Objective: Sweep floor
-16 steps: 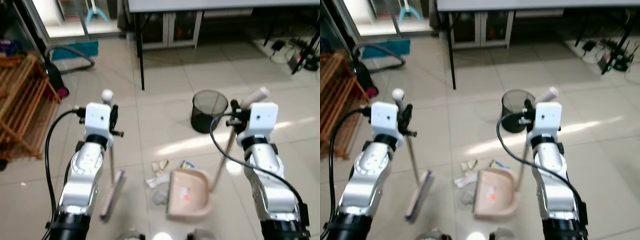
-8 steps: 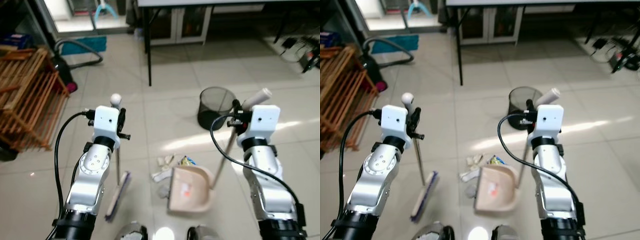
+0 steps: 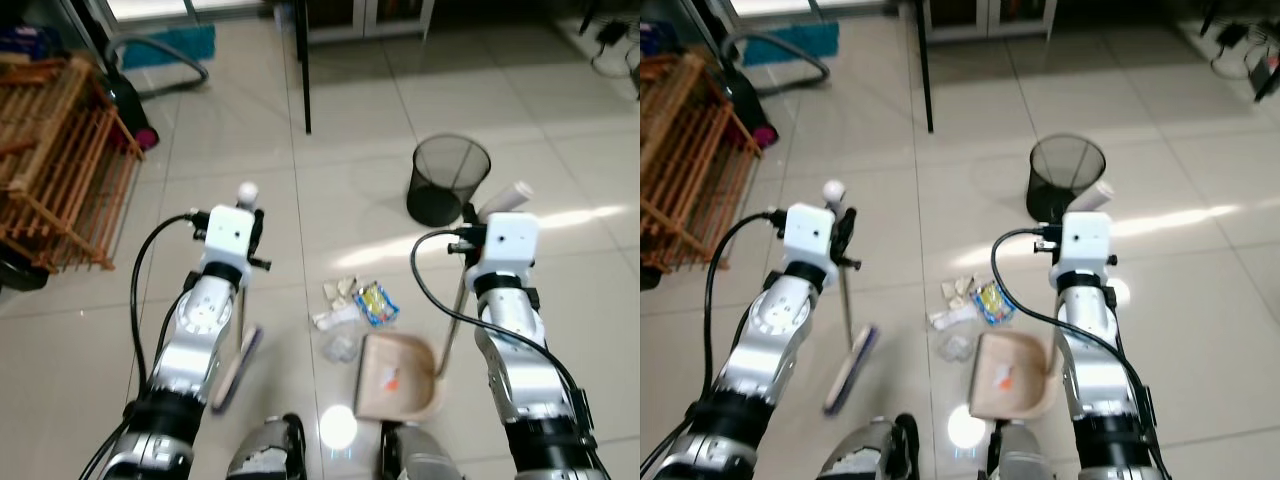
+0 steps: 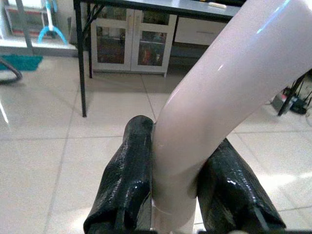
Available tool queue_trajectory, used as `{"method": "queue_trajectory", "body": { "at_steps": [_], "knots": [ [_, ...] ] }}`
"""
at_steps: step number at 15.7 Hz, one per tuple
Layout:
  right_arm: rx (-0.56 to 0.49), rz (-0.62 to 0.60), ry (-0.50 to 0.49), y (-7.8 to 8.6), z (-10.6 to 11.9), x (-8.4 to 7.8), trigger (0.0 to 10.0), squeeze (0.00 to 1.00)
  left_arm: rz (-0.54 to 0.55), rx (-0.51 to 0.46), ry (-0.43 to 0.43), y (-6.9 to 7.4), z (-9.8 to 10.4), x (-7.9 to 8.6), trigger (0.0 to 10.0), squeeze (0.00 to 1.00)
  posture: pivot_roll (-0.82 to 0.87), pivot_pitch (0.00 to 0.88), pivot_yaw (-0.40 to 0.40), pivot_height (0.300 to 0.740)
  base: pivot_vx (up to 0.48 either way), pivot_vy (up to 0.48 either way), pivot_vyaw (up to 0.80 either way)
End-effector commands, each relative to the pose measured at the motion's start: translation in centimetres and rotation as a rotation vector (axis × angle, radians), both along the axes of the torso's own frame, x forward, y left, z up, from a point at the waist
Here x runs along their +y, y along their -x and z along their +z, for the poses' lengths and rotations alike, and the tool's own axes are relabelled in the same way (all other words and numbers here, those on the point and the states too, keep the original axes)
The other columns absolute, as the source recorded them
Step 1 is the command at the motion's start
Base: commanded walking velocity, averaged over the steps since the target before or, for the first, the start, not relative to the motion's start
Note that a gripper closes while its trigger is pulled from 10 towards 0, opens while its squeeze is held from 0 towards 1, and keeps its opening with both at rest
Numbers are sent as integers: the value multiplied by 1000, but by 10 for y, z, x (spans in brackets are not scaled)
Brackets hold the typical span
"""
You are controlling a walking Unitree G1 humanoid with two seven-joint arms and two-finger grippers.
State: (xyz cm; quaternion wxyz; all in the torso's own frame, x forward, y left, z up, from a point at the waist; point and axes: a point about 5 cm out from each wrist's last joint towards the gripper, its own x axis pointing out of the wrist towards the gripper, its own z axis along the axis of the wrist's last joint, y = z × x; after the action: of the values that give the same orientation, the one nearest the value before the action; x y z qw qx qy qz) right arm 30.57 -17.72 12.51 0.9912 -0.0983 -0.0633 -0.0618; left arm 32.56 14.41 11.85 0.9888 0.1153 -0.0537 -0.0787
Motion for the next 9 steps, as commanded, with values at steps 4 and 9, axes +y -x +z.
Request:
{"method": "queue_trajectory", "body": {
  "at_steps": [4, 9],
  "knots": [
    [-90, -42, 93, -10, 8, 4, 10000, 0, -43, -67, 0, -11, 9, -9, 10000, 0, -11, 361, 82, 740, 0, 0, 0],
    [-111, 7, 33, -19, 6, 32, 10000, 0, -58, -83, 17, -19, 11, -19, 10000, 0, -16, 384, 67, 740, 0, 0, 0]
  ]
}}
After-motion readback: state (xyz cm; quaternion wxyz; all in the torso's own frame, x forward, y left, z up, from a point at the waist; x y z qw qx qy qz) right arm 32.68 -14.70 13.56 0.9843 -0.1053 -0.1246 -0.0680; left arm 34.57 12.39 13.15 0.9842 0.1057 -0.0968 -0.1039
